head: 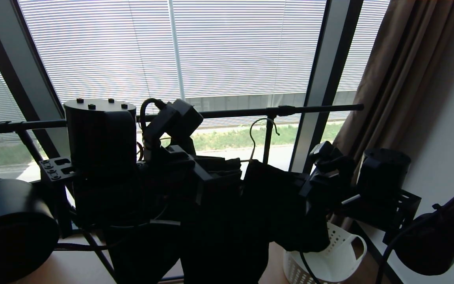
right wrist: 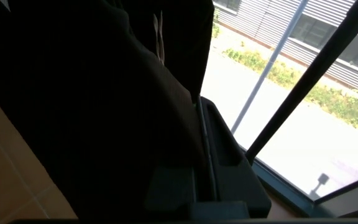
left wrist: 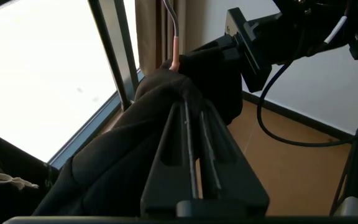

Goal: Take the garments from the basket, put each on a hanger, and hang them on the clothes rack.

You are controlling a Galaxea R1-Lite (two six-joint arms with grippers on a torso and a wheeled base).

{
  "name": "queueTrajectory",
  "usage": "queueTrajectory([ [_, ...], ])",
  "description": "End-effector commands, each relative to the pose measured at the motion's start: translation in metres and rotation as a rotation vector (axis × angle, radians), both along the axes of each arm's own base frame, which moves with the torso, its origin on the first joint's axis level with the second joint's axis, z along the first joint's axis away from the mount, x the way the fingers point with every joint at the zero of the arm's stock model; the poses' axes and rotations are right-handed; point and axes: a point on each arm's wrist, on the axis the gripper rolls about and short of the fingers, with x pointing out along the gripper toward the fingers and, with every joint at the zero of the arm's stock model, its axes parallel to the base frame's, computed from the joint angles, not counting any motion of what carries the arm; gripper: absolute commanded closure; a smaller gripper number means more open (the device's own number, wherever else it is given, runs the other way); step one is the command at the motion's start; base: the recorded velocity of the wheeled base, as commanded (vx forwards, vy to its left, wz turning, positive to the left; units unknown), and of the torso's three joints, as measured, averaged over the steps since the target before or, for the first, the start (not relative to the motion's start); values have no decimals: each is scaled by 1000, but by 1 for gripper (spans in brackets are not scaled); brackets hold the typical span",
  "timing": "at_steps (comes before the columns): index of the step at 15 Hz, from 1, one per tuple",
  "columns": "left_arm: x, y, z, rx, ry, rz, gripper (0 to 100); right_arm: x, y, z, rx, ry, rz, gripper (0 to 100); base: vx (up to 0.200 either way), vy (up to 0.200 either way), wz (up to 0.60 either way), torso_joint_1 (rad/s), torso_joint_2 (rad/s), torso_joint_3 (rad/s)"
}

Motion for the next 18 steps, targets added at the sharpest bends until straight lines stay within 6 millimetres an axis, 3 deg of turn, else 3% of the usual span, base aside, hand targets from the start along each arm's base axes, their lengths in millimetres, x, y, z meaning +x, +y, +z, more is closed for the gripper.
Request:
queueTrajectory([
  [1, -5, 5, 3, -6, -9, 2, 0, 1, 0, 0, -1, -2, -3, 100, 0, 0, 0, 0, 0, 0],
  [5, -11, 20, 7, -12, -23, 32, 0, 6, -13, 3, 4, -13, -43, 100, 0, 0, 0, 0, 0, 0],
  [8, -2, 61, -10, 45, -12, 134, 0, 18, -37, 5, 18, -18, -59, 100, 0, 0, 0, 0, 0, 0],
  [11, 7, 95, -20, 14, 44, 94, 0, 20, -49, 6, 23, -20, -52, 100, 0, 0, 0, 0, 0, 0],
  [13, 10, 104, -22, 14, 47, 97, 0, 19, -52, 6, 27, -17, -35, 100, 0, 0, 0, 0, 0, 0],
  [14, 14, 124, -36, 6, 79, 17, 0, 18, -59, 6, 38, -10, 14, 100, 0, 0, 0, 0, 0, 0],
  [15, 14, 126, -37, 4, 78, 9, 0, 18, -59, 6, 38, -13, 18, 100, 0, 0, 0, 0, 0, 0],
  [16, 19, 135, -47, -6, 86, -45, 0, 14, -63, 7, 45, -11, 66, 100, 0, 0, 0, 0, 0, 0],
  [18, 27, 134, -65, -1, 116, -56, 0, 10, -68, 13, 61, -20, 119, 100, 0, 0, 0, 0, 0, 0],
])
